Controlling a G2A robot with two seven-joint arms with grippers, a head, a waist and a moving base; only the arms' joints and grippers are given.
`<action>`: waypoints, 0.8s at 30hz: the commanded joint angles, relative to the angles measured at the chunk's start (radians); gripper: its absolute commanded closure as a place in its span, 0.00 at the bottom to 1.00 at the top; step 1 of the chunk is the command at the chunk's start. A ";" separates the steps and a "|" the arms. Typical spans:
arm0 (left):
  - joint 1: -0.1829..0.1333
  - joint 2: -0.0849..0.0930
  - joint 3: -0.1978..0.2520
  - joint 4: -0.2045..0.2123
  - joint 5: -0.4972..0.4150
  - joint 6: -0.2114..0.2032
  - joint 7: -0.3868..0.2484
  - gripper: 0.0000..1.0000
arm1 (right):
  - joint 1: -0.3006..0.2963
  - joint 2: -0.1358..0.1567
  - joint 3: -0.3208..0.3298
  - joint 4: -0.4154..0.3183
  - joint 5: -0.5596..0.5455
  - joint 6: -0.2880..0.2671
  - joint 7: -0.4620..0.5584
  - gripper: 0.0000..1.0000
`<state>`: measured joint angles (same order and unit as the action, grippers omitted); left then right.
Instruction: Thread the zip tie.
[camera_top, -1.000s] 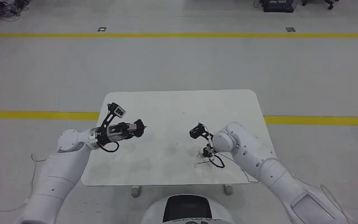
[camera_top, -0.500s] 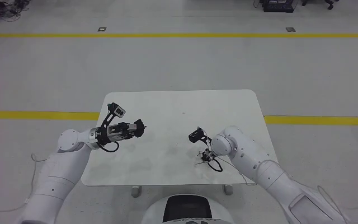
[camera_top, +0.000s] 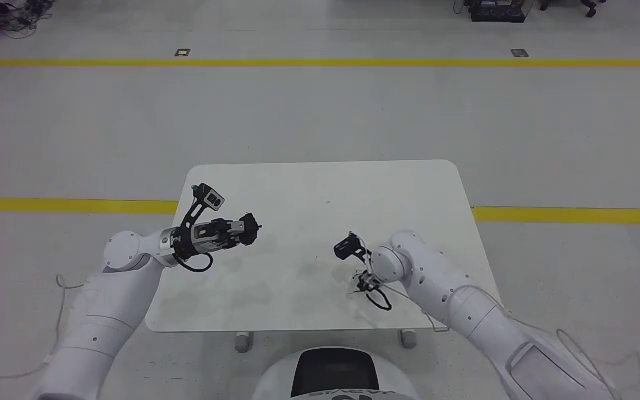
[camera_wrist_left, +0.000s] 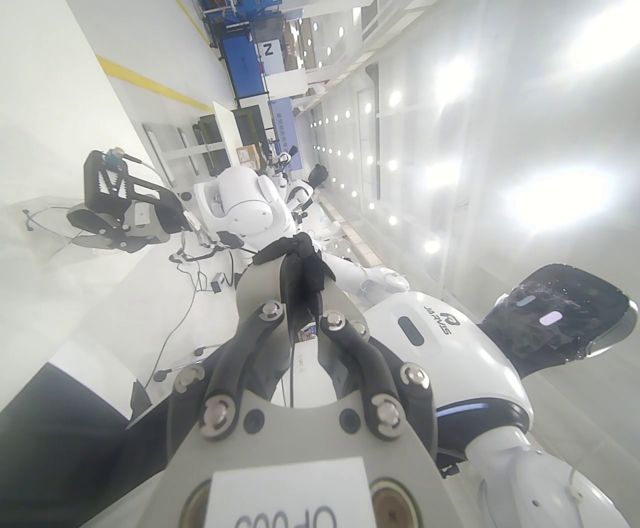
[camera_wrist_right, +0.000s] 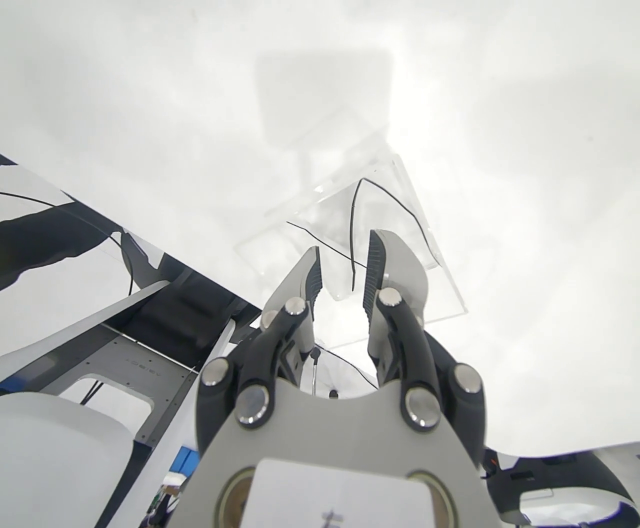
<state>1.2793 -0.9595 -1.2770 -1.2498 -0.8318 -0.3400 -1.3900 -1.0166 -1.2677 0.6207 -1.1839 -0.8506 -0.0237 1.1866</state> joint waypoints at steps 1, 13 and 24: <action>0.000 0.000 0.000 0.000 0.000 0.000 0.000 1.00 | 0.003 -0.006 -0.008 0.013 -0.001 0.001 -0.008 0.80; 0.000 0.000 0.000 0.000 0.000 0.000 0.000 1.00 | 0.014 -0.029 -0.029 0.053 -0.017 0.018 -0.052 0.85; 0.000 0.000 0.000 0.000 0.000 0.000 0.000 1.00 | 0.024 -0.047 -0.041 0.090 -0.032 0.030 -0.052 0.91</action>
<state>1.2793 -0.9595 -1.2770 -1.2498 -0.8318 -0.3400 -1.3900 -0.9932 -1.3136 0.5809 -1.0966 -0.8813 0.0055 1.1328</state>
